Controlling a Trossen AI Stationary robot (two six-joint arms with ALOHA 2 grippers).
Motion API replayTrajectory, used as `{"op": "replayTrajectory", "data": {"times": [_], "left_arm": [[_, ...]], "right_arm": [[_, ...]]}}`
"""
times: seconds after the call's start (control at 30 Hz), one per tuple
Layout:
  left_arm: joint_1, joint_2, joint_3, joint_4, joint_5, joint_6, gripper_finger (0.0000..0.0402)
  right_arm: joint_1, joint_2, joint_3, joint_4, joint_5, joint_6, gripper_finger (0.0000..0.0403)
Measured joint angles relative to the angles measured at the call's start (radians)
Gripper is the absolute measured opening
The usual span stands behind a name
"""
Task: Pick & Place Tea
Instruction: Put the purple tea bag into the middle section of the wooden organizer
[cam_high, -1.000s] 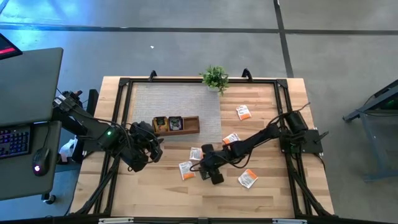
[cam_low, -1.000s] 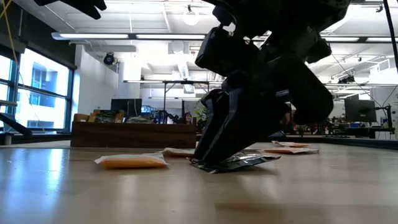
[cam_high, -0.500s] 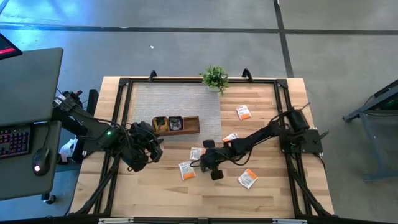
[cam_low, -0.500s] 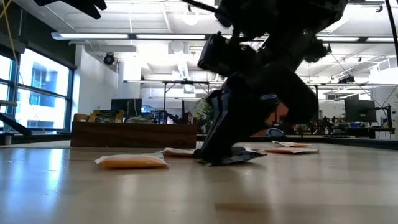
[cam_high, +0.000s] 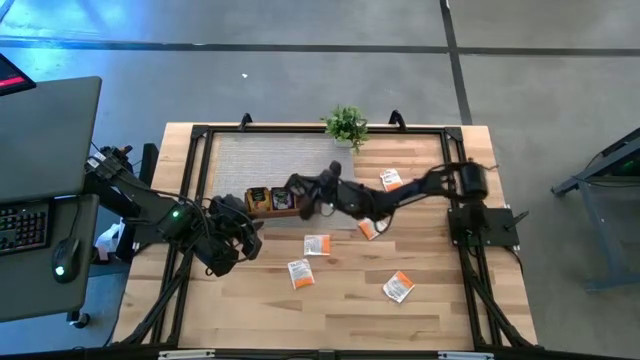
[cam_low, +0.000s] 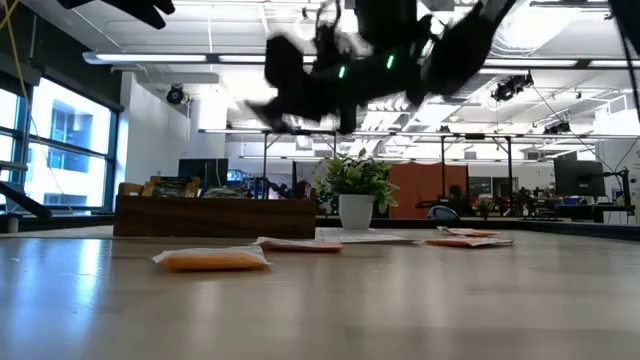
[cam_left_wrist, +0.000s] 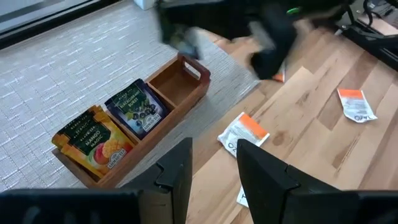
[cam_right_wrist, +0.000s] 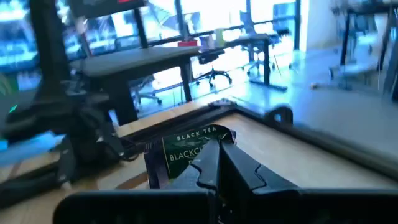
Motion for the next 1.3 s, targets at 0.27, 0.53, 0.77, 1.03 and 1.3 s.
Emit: {"op": "replayTrajectory", "data": {"times": [0.27, 0.53, 0.77, 1.03, 1.3], "left_arm": [[0.0, 0.0, 0.0, -0.007, -0.051, 0.002, 0.0124], [0.0, 0.0, 0.0, -0.01, -0.052, 0.004, 0.0124], [0.0, 0.0, 0.0, -0.015, -0.046, 0.015, 0.0124], [0.0, 0.0, 0.0, -0.014, -0.046, 0.028, 0.0124], [0.0, 0.0, 0.0, -0.009, -0.046, 0.028, 0.0124]], "right_arm": [[-0.003, 0.221, 0.102, 0.225, 0.049, 0.111, 0.0002], [0.0, 0.4, 0.367, 0.012, 0.073, 0.166, 0.0006], [0.004, 0.419, 0.443, -0.187, 0.193, 0.213, 0.0015], [0.012, 0.419, 0.442, -0.193, 0.223, 0.176, 0.0052], [0.018, 0.419, 0.442, -0.179, 0.204, 0.129, 0.0101]]}}
